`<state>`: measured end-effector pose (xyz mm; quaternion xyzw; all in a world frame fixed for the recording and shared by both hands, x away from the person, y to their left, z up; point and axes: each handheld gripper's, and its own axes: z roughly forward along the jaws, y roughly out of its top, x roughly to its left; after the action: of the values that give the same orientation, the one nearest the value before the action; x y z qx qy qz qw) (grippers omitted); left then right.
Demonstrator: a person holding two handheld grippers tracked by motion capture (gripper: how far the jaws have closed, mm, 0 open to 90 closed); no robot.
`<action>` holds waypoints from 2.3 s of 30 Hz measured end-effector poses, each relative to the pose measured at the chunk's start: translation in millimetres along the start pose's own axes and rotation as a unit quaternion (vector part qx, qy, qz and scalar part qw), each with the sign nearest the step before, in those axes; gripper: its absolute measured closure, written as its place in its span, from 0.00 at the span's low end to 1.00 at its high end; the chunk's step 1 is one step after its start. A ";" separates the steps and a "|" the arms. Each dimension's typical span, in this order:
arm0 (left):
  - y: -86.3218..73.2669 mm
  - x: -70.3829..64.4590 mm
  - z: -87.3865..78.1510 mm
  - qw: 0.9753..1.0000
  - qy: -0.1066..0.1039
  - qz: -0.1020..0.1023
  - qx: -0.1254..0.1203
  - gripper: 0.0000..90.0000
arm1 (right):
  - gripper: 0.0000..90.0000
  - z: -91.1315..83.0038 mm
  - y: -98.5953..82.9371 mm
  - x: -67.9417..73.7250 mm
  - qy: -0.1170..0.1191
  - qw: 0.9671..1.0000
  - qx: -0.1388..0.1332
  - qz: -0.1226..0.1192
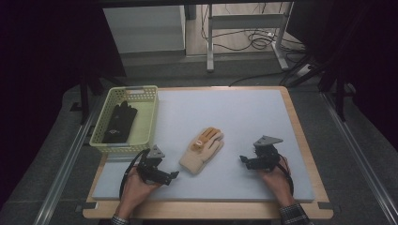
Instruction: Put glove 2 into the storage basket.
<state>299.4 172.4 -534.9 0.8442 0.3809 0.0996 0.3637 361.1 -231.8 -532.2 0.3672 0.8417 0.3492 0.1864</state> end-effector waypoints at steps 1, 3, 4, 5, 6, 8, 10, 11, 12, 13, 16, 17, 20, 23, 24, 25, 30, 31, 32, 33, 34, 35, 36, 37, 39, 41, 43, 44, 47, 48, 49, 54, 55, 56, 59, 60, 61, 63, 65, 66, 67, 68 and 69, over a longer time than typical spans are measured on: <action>2.8 -0.6 0.1 1.000 -0.003 0.001 -0.001 0.00 | 0.21 0.0 0.0 0.0 0.000 1.000 0.000 0.000; 8.7 -2.6 0.2 1.000 -0.011 0.002 -0.003 0.00 | 0.21 0.0 -0.1 0.1 0.000 1.000 0.000 0.000; 12.0 -3.7 0.3 1.000 -0.014 0.004 -0.004 0.00 | 0.21 0.0 -0.1 0.1 0.000 1.000 -0.001 -0.001; 15.4 -5.1 0.4 1.000 -0.015 0.008 -0.006 0.00 | 0.21 0.0 -0.2 0.1 0.000 1.000 -0.001 -0.001; 19.1 -6.7 0.4 1.000 -0.016 0.009 -0.007 0.00 | 0.21 0.0 -0.2 0.1 -0.001 1.000 -0.001 -0.001; 27.2 -10.1 1.1 1.000 -0.020 0.013 -0.011 0.00 | 0.21 0.0 -0.2 0.2 -0.001 1.000 -0.001 -0.001; 36.0 -13.6 3.5 1.000 -0.023 0.020 -0.010 0.00 | 0.21 0.0 -0.2 0.2 -0.001 1.000 -0.001 -0.001; 40.5 -15.4 5.2 0.999 -0.022 0.024 -0.007 0.00 | 0.21 0.0 -0.2 0.2 -0.001 1.000 -0.001 -0.001; 45.2 -17.0 6.8 0.999 -0.021 0.026 -0.004 0.00 | 0.21 0.0 -0.2 0.2 -0.001 1.000 -0.001 -0.001; 49.7 -18.0 8.7 0.999 -0.020 0.028 -0.003 0.00 | 0.21 0.0 -0.3 0.2 -0.001 1.000 -0.001 -0.001; 62.9 -20.4 15.7 0.999 -0.026 0.023 -0.001 0.00 | 0.21 0.0 -0.3 0.2 -0.001 1.000 -0.001 -0.001; 68.0 -21.7 19.8 0.999 -0.026 0.023 0.003 0.00 | 0.21 0.0 -0.3 0.2 -0.001 1.000 -0.001 -0.001; 77.5 -24.3 30.9 0.999 -0.019 0.025 0.016 0.00 | 0.21 0.0 -0.3 0.3 -0.001 1.000 -0.001 -0.001; 83.7 -25.9 46.6 0.999 -0.013 0.024 0.031 0.00 | 0.21 0.0 -0.3 0.3 -0.001 1.000 -0.001 -0.001; 85.0 -26.1 51.9 0.999 -0.014 0.024 0.035 0.00 | 0.21 0.0 -0.3 0.3 -0.002 1.000 -0.001 -0.001; 86.2 -26.6 58.2 0.999 -0.017 0.024 0.039 0.00 | 0.21 0.0 -0.3 0.3 -0.001 1.000 -0.001 -0.001; 89.2 -32.0 77.3 0.998 -0.011 0.028 0.054 0.00 | 0.21 0.0 -0.4 0.3 -0.001 1.000 -0.001 -0.001; 89.8 -33.2 80.1 0.998 -0.007 0.031 0.058 0.00 | 0.21 0.0 -0.3 0.3 -0.001 1.000 -0.001 -0.001; 90.3 -34.4 82.5 0.998 -0.003 0.034 0.061 0.00 | 0.21 0.0 -0.4 0.3 -0.001 1.000 -0.001 -0.001; 90.9 -35.6 84.6 0.997 0.002 0.036 0.064 0.00 | 0.21 0.0 -0.4 0.3 -0.001 1.000 -0.001 -0.001; 91.4 -36.3 86.7 0.997 0.007 0.040 0.067 0.00 | 0.21 0.1 -0.4 0.3 -0.001 1.000 -0.002 -0.001; 91.9 -37.1 88.9 0.997 0.013 0.041 0.070 0.00 | 0.21 0.1 -0.4 0.3 -0.001 1.000 -0.002 -0.001; 92.3 -37.3 91.2 0.996 0.018 0.042 0.073 0.00 | 0.21 0.1 -0.4 0.3 -0.001 1.000 -0.002 -0.001; 93.0 -35.9 93.3 0.997 0.017 0.038 0.071 0.00 | 0.21 0.1 -0.4 0.3 -0.001 1.000 -0.002 -0.001; 94.4 -33.8 95.2 0.997 0.018 0.033 0.067 0.00 | 0.21 0.1 -0.4 0.3 -0.001 1.000 -0.002 -0.001; 95.9 -33.2 96.6 0.997 0.020 0.034 0.068 0.00 | 0.21 0.1 -0.4 0.3 -0.001 1.000 -0.002 -0.001; 96.7 -33.8 95.2 0.997 0.016 0.039 0.071 0.02 | 0.21 0.1 -0.4 0.3 -0.001 1.000 -0.002 -0.001; 96.7 -35.2 93.4 0.997 0.012 0.041 0.069 0.06 | 0.21 0.1 -0.4 0.4 -0.001 1.000 -0.002 -0.001; 96.5 -36.8 90.1 0.997 0.009 0.046 0.067 0.19 | 0.21 0.1 -0.4 0.4 -0.002 1.000 -0.002 -0.001; 96.3 -37.1 89.4 0.997 0.009 0.045 0.066 0.22 | 0.21 0.1 -0.4 0.5 -0.002 1.000 -0.002 -0.001; 96.2 -37.2 88.3 0.997 0.008 0.046 0.065 0.25 | 0.21 0.1 -0.4 0.5 -0.002 1.000 -0.002 -0.001; 97.3 -39.3 84.7 0.997 0.004 0.049 0.068 0.49 | 0.21 0.1 -0.4 0.6 -0.002 1.000 -0.002 -0.002; 97.8 -40.1 84.5 0.996 0.003 0.049 0.069 0.52 | 0.21 0.0 -0.4 0.6 -0.002 1.000 -0.002 -0.002; 98.3 -40.9 84.1 0.996 0.004 0.050 0.071 0.55 | 0.21 0.0 -0.4 0.6 -0.002 1.000 -0.002 -0.002; 98.1 -43.9 83.3 0.996 0.002 0.052 0.071 0.64 | 0.21 0.0 -0.5 0.5 -0.002 1.000 -0.002 -0.002; 97.8 -44.5 83.0 0.996 0.003 0.052 0.070 0.65 | 0.21 0.0 -0.4 0.7 -0.002 1.000 -0.002 -0.002; 97.5 -44.5 82.7 0.996 0.002 0.052 0.068 0.67 | 0.21 0.0 -0.5 0.6 -0.002 1.000 -0.002 -0.002; 97.7 -42.6 81.7 0.997 -0.003 0.046 0.067 0.67 | 0.21 0.0 -0.5 0.6 -0.002 1.000 -0.002 -0.002; 99.2 -39.3 79.7 0.997 0.001 0.041 0.062 0.67 | 0.21 0.0 -0.5 0.7 -0.002 1.000 -0.002 -0.002; 100.1 -37.2 78.1 0.998 0.003 0.037 0.059 0.67 | 0.21 0.0 -0.5 0.8 -0.002 1.000 -0.002 -0.002; 101.2 -34.9 76.2 0.998 0.003 0.032 0.058 0.67 | 0.21 0.0 -0.5 0.7 -0.002 1.000 -0.002 -0.002; 102.4 -32.7 74.4 0.998 0.002 0.029 0.055 0.67 | 0.21 0.0 -0.5 0.7 -0.002 1.000 -0.002 -0.002; 103.6 -31.2 72.2 0.998 0.005 0.026 0.053 0.67 | 0.21 0.0 -0.5 0.7 -0.002 1.000 -0.002 -0.002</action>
<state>369.2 65.1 -511.7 0.8717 0.3651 0.0932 0.3133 360.5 -231.5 -532.6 0.3660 0.8414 0.3494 0.1896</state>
